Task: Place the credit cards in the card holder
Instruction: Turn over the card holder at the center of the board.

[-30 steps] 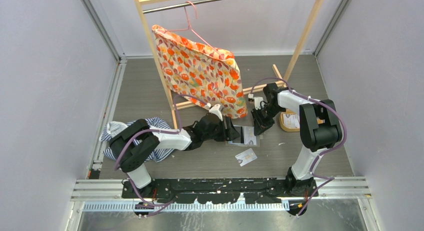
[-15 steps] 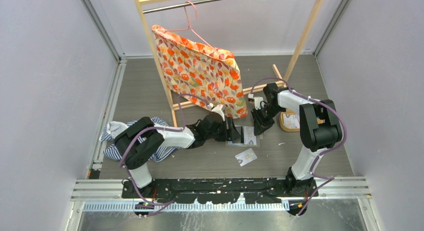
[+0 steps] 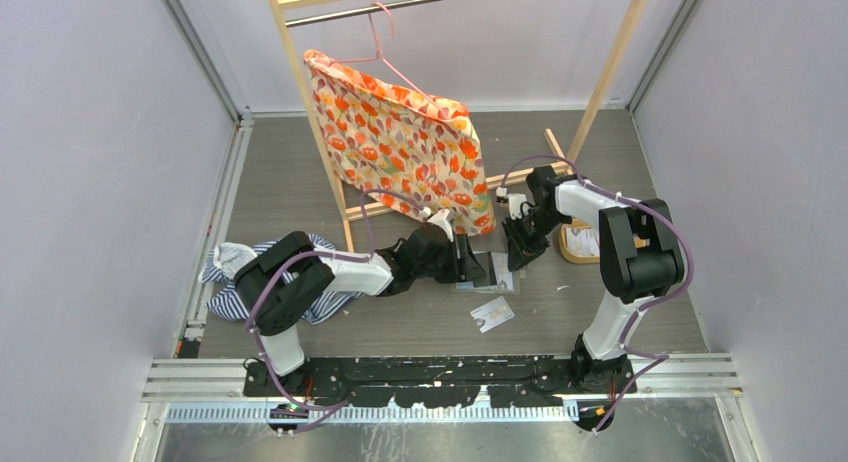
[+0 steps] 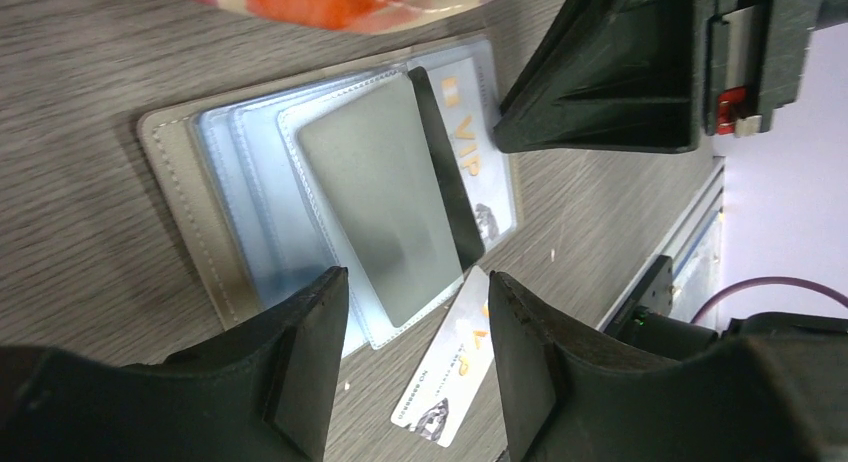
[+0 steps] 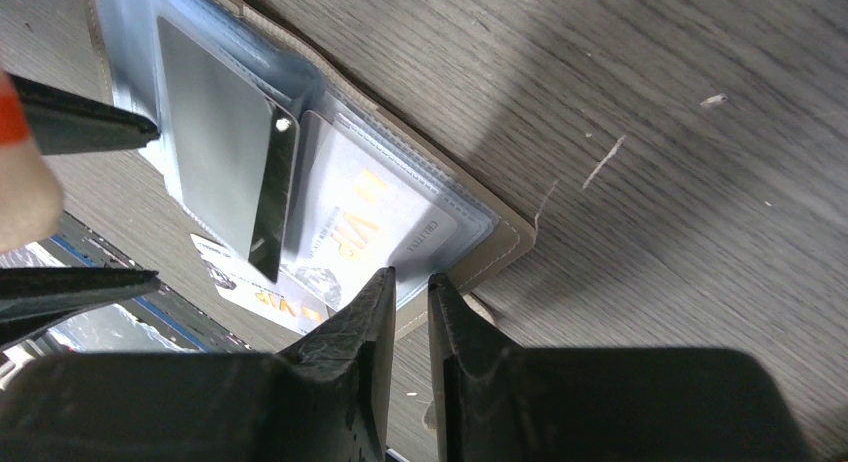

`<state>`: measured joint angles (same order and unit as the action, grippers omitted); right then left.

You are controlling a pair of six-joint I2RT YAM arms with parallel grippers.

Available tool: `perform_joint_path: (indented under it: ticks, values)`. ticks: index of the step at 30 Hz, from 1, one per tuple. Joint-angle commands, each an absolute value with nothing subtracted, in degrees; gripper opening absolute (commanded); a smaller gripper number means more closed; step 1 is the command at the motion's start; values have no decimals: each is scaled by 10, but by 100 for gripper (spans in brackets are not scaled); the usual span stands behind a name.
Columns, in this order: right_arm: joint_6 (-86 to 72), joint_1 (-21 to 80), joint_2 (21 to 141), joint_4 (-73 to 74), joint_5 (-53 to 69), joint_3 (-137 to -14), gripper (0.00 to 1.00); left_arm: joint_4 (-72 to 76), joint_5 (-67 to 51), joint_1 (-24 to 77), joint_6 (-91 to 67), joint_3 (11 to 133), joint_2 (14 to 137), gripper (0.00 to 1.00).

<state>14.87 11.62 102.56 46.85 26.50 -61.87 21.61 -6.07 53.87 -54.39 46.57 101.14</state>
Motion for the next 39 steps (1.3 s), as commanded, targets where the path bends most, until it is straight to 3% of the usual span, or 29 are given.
perform_joint_path:
  ticks: [1, 29, 39]
  values:
    - [156, 116, 1023, 471, 276, -633, 24, 274, -75, 538, -563, 457, 1002, 54]
    - [161, 116, 1001, 479, 331, -634, 25, 440, -93, 535, -627, 427, 1034, 53]
    - [158, 117, 991, 474, 340, -631, 28, 394, -71, 535, -625, 431, 1032, 47]
